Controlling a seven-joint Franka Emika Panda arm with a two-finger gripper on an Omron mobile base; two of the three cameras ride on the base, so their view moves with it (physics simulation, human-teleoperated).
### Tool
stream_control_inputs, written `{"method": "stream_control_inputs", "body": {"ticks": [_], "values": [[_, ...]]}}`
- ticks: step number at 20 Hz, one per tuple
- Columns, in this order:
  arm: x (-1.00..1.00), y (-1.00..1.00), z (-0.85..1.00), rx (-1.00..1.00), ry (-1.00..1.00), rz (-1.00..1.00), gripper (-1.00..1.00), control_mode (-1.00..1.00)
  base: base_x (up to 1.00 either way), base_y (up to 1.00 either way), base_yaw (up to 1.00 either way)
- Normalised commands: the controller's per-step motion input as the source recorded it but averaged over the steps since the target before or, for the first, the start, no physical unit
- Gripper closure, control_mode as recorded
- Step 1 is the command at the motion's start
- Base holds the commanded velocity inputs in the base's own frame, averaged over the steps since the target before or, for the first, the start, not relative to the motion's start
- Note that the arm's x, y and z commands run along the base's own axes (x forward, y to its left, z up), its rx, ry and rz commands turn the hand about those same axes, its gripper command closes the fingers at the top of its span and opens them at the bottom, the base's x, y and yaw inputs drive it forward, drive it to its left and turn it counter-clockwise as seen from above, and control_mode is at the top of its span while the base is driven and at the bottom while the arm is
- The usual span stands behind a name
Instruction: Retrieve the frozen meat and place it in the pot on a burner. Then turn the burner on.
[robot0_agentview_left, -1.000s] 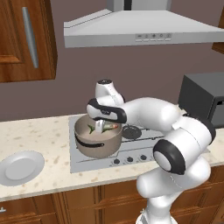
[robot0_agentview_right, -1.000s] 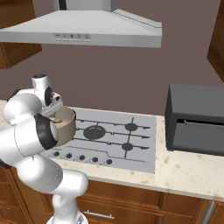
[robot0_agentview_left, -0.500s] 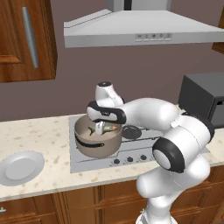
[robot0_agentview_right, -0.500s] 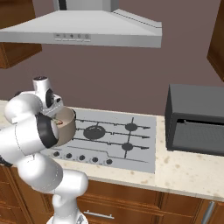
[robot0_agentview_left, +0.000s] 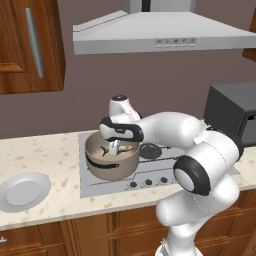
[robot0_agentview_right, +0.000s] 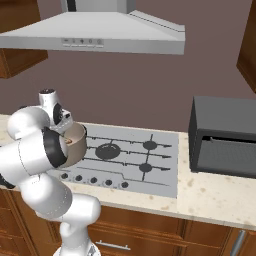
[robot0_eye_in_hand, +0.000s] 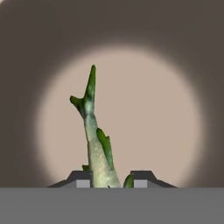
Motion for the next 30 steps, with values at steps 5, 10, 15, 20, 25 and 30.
{"method": "stream_control_inputs", "body": {"ticks": [5,10,15,20,25,30], "values": [[0.03,0.00,-0.05,0.00,0.00,0.00,1.00,-1.00,0.00,0.00,0.00],[0.05,0.00,-0.07,0.00,0.00,0.00,1.00,-1.00,0.00,0.00,0.00],[0.06,0.00,-0.11,0.00,0.00,0.00,1.00,-1.00,0.00,0.00,0.00],[0.08,0.02,-0.10,0.00,0.00,0.00,1.00,-1.00,0.00,0.00,0.00],[0.11,0.03,-0.07,0.00,0.00,0.00,1.00,-1.00,0.00,0.00,0.00],[0.10,0.07,-0.11,0.00,0.00,0.00,1.00,-1.00,0.00,0.00,0.00]]}}
